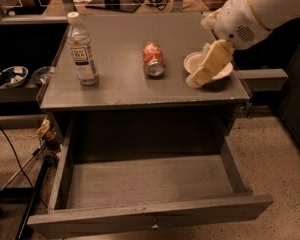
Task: Place blue plastic bottle into top drawer
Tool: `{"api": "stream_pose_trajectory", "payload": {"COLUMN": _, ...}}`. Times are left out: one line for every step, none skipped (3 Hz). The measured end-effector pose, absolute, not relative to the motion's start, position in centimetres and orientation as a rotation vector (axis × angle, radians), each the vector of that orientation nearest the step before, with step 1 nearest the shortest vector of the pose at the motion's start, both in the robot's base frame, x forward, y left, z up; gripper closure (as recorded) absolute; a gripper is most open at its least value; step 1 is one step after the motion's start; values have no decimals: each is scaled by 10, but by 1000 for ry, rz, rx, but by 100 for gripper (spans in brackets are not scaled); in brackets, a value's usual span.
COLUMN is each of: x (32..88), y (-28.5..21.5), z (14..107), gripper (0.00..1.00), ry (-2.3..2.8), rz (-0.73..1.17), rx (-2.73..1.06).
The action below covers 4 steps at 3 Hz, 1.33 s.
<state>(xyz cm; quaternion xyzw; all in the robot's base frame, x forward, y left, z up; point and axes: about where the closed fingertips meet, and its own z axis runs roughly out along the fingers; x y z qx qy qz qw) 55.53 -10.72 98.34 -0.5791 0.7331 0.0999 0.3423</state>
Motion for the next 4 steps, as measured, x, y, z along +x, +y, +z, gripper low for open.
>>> {"api": "stream_pose_trajectory", "payload": {"x": 570, "y": -89, "z": 982, "gripper": 0, "ry": 1866, "rz": 323, "rx": -1482}}
{"api": "stream_pose_trajectory", "payload": {"x": 572, "y": -87, "z": 981, "gripper": 0, "ry": 1857, "rz": 331, "rx": -1479}}
{"api": "stream_pose_trajectory", "payload": {"x": 580, "y": -75, "z": 975, "gripper": 0, "ry": 1809, "rz": 364, "rx": -1463}}
{"api": "stream_pose_trajectory", "payload": {"x": 601, "y": -44, "z": 970, "gripper": 0, "ry": 1749, "rz": 423, "rx": -1454}}
